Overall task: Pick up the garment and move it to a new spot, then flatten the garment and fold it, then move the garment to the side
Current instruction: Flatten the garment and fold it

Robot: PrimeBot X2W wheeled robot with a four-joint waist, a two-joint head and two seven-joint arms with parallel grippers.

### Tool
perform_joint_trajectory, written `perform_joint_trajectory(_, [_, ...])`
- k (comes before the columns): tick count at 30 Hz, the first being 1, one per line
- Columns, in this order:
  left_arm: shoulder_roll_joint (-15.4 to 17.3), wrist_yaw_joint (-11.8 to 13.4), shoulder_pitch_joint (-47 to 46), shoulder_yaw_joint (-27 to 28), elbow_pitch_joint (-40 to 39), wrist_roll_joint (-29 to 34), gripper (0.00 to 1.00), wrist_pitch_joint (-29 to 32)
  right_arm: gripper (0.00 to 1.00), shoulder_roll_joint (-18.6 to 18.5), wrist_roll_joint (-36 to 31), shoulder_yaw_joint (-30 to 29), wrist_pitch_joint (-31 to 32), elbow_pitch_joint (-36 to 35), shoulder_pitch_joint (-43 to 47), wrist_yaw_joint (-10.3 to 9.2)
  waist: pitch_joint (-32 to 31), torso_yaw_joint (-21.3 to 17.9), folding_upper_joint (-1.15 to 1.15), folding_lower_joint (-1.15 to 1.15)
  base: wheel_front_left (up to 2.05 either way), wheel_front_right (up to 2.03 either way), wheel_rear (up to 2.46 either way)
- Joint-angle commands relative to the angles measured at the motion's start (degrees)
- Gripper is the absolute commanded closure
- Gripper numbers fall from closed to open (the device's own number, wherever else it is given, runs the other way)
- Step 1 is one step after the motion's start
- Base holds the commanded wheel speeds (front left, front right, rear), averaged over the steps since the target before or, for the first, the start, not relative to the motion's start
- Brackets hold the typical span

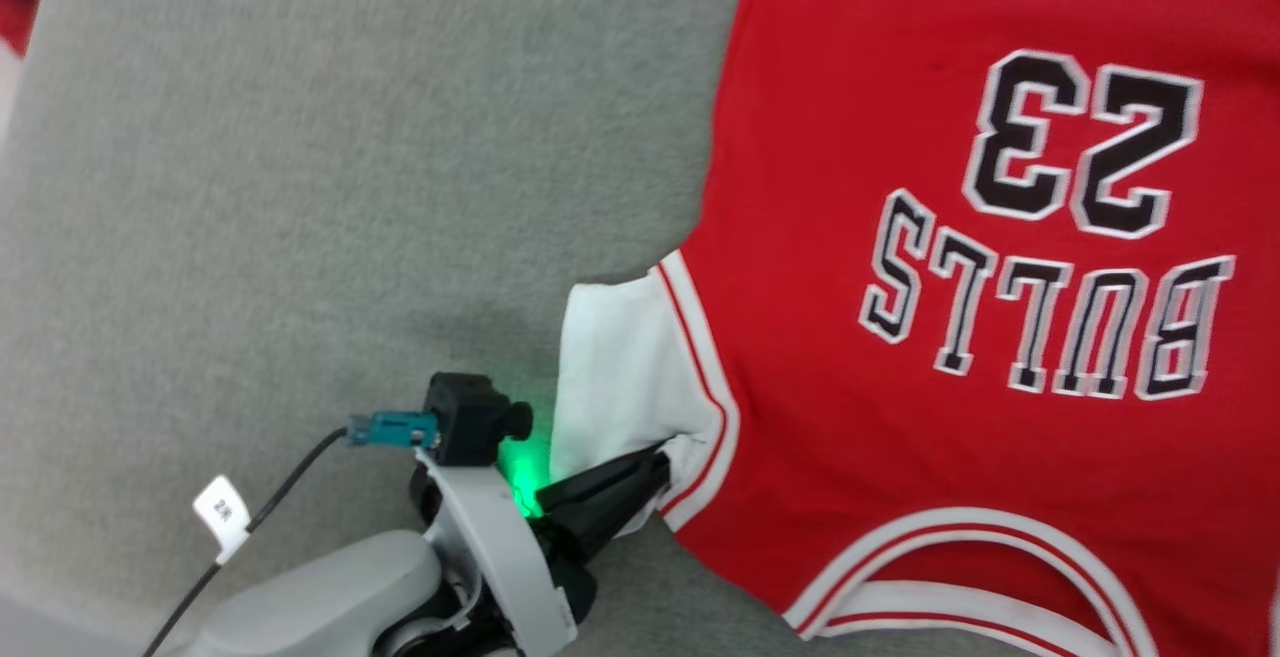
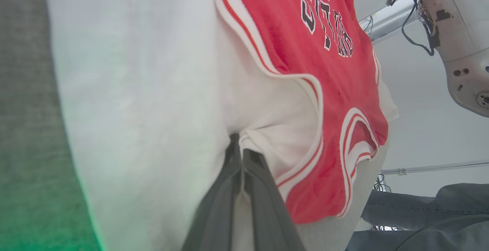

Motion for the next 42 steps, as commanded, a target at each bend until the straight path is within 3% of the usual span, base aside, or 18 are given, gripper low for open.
perform_joint_trajectory(1, [0.63, 1.82, -0.06, 1.32, 5.37, -0.81, 1.00, -0.16, 1.00, -1.49, 2.13, 0.49, 1.43, -2.26, 5.76, -0.04, -5.00, -4.31, 0.00, 0.00, 0.00, 0.00, 0.00])
perform_joint_trajectory(6, [2.42, 1.68, 2.39, 2.50, 5.20, -1.45, 1.00, -1.21, 1.00, -5.46, 8.82, -4.04, 2.95, -13.20, 20.63, -0.04, -9.31, -7.56, 0.00, 0.00, 0.00, 0.00, 0.00])
perform_joint_trajectory(10, [3.43, 1.52, 4.26, 3.53, 5.00, -1.47, 1.00, -1.54, 1.00, -5.29, 10.74, -8.97, 4.51, -20.76, 34.70, -0.04, -11.74, -9.70, 0.00, 0.00, 0.00, 0.00, 0.00])
perform_joint_trajectory(17, [4.58, 2.22, 7.46, 6.16, 3.70, -1.28, 1.00, -1.90, 1.00, 2.88, 10.99, -14.13, 7.40, -31.93, 57.16, -0.04, -13.59, -12.82, 0.00, 0.00, 0.00, 0.00, 0.00])
perform_joint_trajectory(23, [4.82, 2.41, 8.67, 7.18, 2.90, -0.47, 1.00, -1.92, 1.00, 8.79, 8.24, -13.40, 7.74, -37.30, 65.52, -0.04, -13.70, -13.47, 0.00, 0.00, 0.00, 0.00, 0.00])
perform_joint_trajectory(24, [4.89, 2.47, 8.79, 7.30, 2.85, -0.42, 1.00, -1.93, 0.89, 9.60, 7.57, -13.65, 6.97, -37.70, 65.54, -0.04, -13.68, -13.56, 0.00, 0.00, 0.00, 0.00, 0.00])
perform_joint_trajectory(25, [4.92, 2.44, 8.92, 7.29, 2.72, -0.36, 1.00, -1.93, 0.54, 10.29, 6.95, -14.27, 6.05, -38.00, 65.16, -0.04, -13.73, -13.61, 0.00, 0.00, 0.00, 0.00, 0.00])
perform_joint_trajectory(26, [4.97, 2.41, 9.02, 7.27, 2.58, -0.24, 1.00, -1.82, 0.04, 10.76, 6.41, -15.20, 5.12, -38.39, 64.66, -0.04, -13.75, -13.62, 0.00, 0.00, 0.00, 0.00, 0.00])
perform_joint_trajectory(27, [5.05, 2.40, 9.10, 7.23, 2.52, -0.12, 1.00, -1.82, 0.00, 10.83, 6.00, -15.97, 4.52, -38.98, 64.28, -0.04, -13.77, -13.61, 0.00, 0.00, 0.00, 0.00, 0.00])
perform_joint_trajectory(36, [4.02, 2.44, 8.38, 6.54, 1.62, 1.07, 1.00, -1.54, 0.00, 7.71, 6.87, -29.71, 5.87, -47.21, 55.42, -0.04, -13.38, -11.26, 0.00, 0.00, 0.00, 0.00, 0.00])
perform_joint_trajectory(39, [3.09, 2.20, 7.65, 6.29, 1.74, 1.44, 1.00, -1.36, 0.00, 7.03, 5.11, -29.46, 3.53, -45.79, 46.79, -0.04, -12.50, -9.94, 0.00, 0.00, 0.00, 0.00, 0.00])
perform_joint_trajectory(42, [2.25, 1.97, 6.85, 6.20, 2.33, 1.80, 1.00, -1.09, 0.00, 6.40, 2.11, -24.44, 0.44, -41.44, 37.26, -0.04, -11.39, -8.64, 0.00, 0.00, 0.00, 0.00, 0.00])
